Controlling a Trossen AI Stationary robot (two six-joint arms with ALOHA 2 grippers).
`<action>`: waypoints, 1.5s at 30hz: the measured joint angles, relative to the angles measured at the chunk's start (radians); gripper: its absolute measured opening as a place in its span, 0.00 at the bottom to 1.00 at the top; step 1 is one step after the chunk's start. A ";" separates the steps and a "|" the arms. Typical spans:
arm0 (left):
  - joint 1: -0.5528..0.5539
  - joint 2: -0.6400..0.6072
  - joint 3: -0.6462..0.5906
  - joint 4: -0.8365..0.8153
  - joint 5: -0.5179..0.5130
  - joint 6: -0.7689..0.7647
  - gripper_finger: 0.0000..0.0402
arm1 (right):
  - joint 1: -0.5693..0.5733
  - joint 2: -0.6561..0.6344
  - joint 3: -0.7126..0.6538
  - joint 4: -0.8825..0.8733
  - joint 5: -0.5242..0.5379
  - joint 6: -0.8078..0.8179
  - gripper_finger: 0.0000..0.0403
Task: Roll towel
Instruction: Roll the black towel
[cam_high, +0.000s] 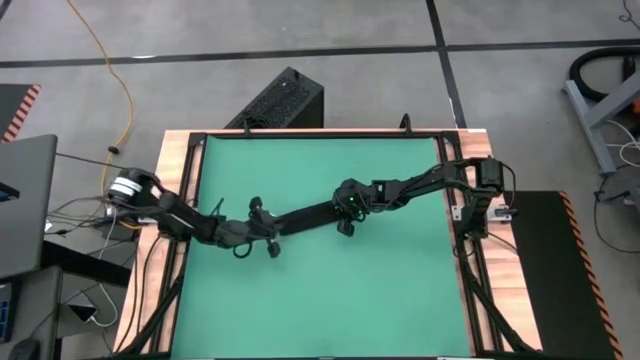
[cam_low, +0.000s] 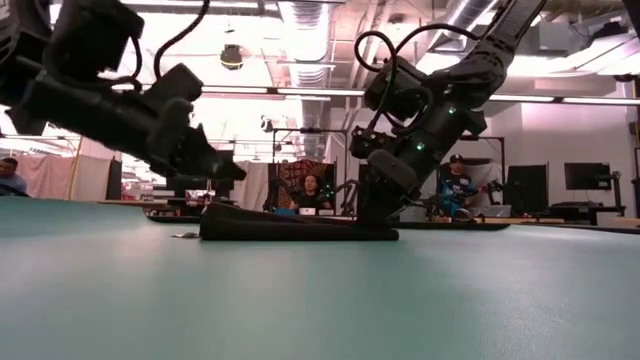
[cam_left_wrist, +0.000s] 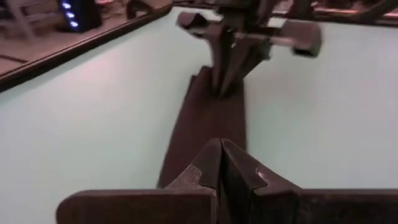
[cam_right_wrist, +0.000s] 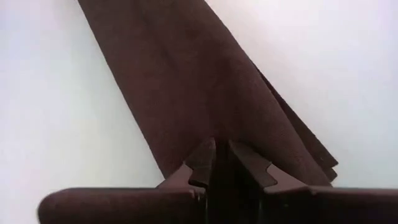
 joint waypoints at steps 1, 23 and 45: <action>-0.006 0.023 0.000 0.017 -0.018 -0.001 0.00 | 0.001 0.000 0.000 0.001 0.001 0.002 0.16; 0.028 0.207 0.084 -0.160 -0.159 -0.052 0.00 | 0.021 -0.074 -0.006 0.030 0.052 0.028 0.16; 0.133 0.206 0.085 -0.044 0.024 0.129 0.00 | 0.019 0.051 -0.266 0.813 0.075 -0.017 0.16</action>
